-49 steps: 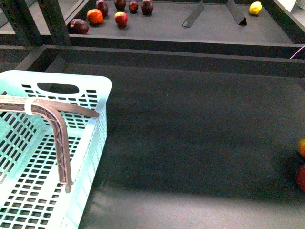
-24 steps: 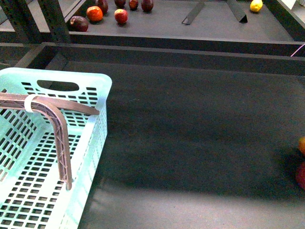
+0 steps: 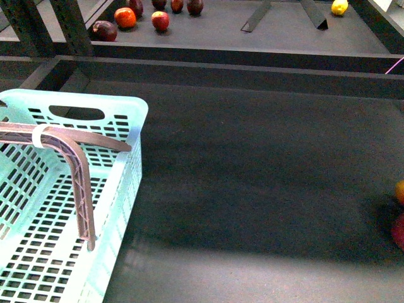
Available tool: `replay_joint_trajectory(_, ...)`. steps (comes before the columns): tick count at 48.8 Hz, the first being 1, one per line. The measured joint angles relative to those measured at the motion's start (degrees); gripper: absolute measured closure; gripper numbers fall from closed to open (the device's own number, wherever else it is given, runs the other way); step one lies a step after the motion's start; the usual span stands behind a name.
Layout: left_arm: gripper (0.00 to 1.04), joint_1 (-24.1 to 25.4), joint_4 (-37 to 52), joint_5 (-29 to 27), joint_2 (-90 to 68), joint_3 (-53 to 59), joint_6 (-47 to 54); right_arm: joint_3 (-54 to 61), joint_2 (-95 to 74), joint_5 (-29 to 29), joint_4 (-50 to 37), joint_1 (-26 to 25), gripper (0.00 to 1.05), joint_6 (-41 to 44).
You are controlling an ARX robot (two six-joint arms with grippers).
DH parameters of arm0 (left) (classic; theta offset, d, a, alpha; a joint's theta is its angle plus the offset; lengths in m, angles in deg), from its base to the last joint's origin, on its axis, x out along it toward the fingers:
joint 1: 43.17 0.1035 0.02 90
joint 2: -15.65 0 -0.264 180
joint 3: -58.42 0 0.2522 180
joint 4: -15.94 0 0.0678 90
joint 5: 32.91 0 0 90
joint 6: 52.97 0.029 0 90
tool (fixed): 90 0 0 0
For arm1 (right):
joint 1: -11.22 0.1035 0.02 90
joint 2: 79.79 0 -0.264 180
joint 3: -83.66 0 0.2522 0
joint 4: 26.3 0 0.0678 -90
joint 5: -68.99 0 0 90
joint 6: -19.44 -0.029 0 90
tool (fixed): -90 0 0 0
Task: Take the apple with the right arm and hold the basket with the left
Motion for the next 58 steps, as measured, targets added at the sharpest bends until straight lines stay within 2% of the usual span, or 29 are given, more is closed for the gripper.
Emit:
replay_joint_trajectory(5, 0.99, -0.5, -0.4, 0.9, -0.2, -1.2, -1.3, 0.0, 0.0, 0.0, 0.0, 0.0, 0.09, 0.0)
replay_joint_trajectory(19, 0.99, -4.4, -3.7, -0.4, 1.5, -3.5, -0.3, 0.0, 0.0, 0.0, 0.0, 0.0, 0.09, 0.0)
replay_joint_trajectory(44, 0.99, -27.6, -8.5, -0.8, 4.9, -17.6, -1.4, 0.0, 0.0, 0.0, 0.0, 0.0, 0.09, 0.0)
replay_joint_trajectory(58, 0.99, -34.3, -12.1, -1.9, 4.9, -23.1, 0.3, 0.0, 0.0, 0.0, 0.0, 0.0, 0.09, 0.0)
